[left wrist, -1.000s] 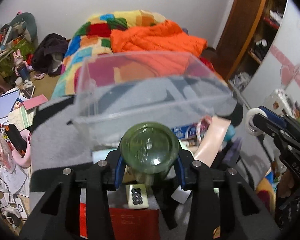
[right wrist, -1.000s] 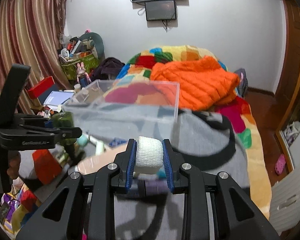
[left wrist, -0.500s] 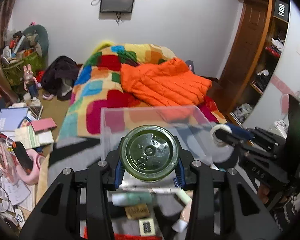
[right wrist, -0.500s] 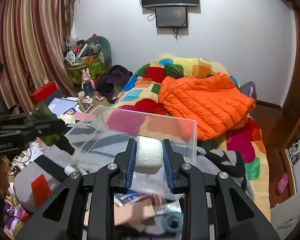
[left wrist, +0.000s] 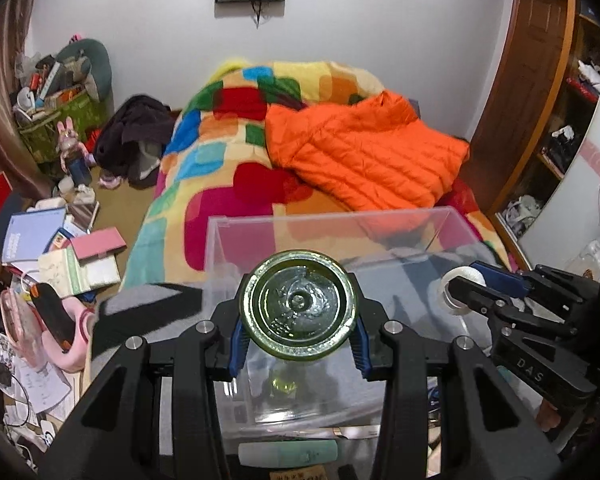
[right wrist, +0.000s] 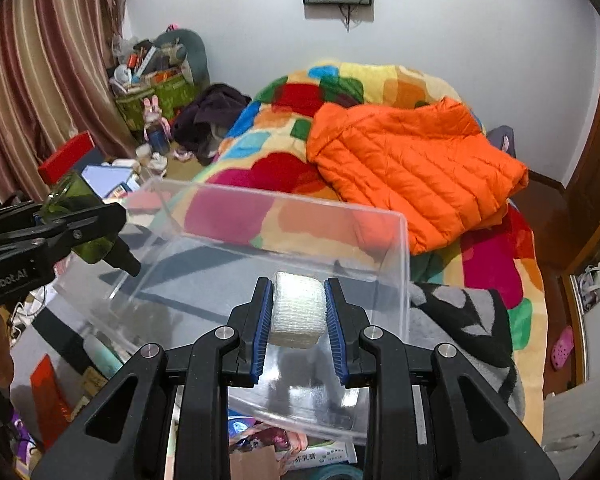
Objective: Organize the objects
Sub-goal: 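Carry the jar and roll over the clear box and open both grippers, then grasp the red box with the right gripper, then grasp the domino-patterned tile with the left gripper while the right lifts the red box, then carry the tile and red box into the clear box and release both, then grasp the 'AB ERASER' eraser with the left gripper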
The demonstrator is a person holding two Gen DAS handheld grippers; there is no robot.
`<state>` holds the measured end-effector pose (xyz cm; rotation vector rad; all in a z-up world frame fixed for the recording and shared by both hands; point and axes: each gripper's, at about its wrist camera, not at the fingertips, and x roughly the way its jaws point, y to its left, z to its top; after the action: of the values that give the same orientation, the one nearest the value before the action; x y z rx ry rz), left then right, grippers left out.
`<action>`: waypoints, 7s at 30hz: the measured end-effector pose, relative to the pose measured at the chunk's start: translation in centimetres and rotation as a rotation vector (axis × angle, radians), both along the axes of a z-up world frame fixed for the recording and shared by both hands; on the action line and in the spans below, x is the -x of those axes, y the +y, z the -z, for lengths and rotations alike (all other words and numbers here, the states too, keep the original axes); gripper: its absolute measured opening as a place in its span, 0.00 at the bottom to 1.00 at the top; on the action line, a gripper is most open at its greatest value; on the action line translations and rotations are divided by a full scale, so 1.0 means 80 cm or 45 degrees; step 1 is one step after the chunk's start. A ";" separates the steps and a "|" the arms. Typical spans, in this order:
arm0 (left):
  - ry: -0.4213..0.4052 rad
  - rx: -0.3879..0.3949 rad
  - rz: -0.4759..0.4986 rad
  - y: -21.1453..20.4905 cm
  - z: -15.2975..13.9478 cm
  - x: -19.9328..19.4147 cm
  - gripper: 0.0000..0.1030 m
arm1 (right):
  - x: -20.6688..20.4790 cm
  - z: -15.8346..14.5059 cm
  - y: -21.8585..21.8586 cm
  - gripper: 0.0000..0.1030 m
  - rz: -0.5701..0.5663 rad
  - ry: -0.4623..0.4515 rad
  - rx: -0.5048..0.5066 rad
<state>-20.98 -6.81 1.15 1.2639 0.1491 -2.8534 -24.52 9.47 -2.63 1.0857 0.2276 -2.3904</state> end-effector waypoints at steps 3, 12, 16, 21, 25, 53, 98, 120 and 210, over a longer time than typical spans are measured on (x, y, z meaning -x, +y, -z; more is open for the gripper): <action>-0.045 -0.005 0.011 0.002 0.019 0.007 0.40 | 0.001 0.008 -0.005 0.23 -0.012 -0.013 -0.032; -0.099 0.006 0.088 0.019 0.039 0.001 0.43 | -0.011 0.020 -0.017 0.23 -0.052 0.009 -0.113; -0.100 -0.005 0.106 0.023 0.036 -0.009 0.58 | -0.016 0.019 -0.018 0.24 -0.065 -0.014 -0.106; -0.068 0.031 0.118 0.027 0.025 -0.026 0.67 | -0.024 0.008 -0.011 0.38 -0.064 0.009 -0.087; -0.048 0.036 0.118 0.028 0.013 -0.043 0.70 | -0.036 -0.004 -0.002 0.45 -0.062 0.034 -0.067; -0.050 0.074 -0.062 -0.067 0.015 -0.245 0.89 | -0.238 0.037 -0.089 0.73 -0.664 -0.052 0.015; -0.213 0.038 0.102 0.011 0.101 -0.176 0.64 | -0.185 -0.035 0.039 0.52 -0.240 0.066 0.191; 0.005 -0.022 0.098 0.005 0.015 -0.175 0.23 | -0.145 -0.058 0.066 0.52 -0.122 0.143 0.275; -0.231 0.060 0.013 0.017 0.109 -0.134 0.88 | -0.161 0.060 0.082 0.87 0.018 -0.144 0.009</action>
<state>-10.30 -5.44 -7.58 1.5086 0.0720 -2.7145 -11.66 16.06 -7.46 1.2188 0.1725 -2.3312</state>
